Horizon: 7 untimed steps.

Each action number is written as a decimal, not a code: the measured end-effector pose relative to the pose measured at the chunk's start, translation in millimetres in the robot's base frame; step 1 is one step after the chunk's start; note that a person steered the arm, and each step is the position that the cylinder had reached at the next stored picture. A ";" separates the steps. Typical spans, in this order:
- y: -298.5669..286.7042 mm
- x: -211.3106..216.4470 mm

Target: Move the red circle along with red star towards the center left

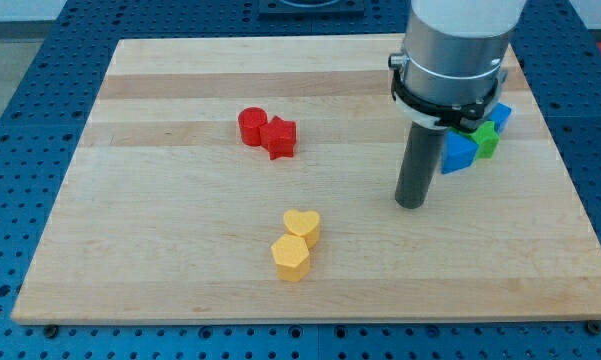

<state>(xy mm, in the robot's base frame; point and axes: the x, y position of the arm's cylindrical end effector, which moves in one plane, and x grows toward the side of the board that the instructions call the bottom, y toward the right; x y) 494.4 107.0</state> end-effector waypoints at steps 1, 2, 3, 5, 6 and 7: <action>-0.1 -6.6; -12.0 -28.0; -31.7 -51.3; -102.8 -86.5; -139.3 -96.9; -178.6 -97.4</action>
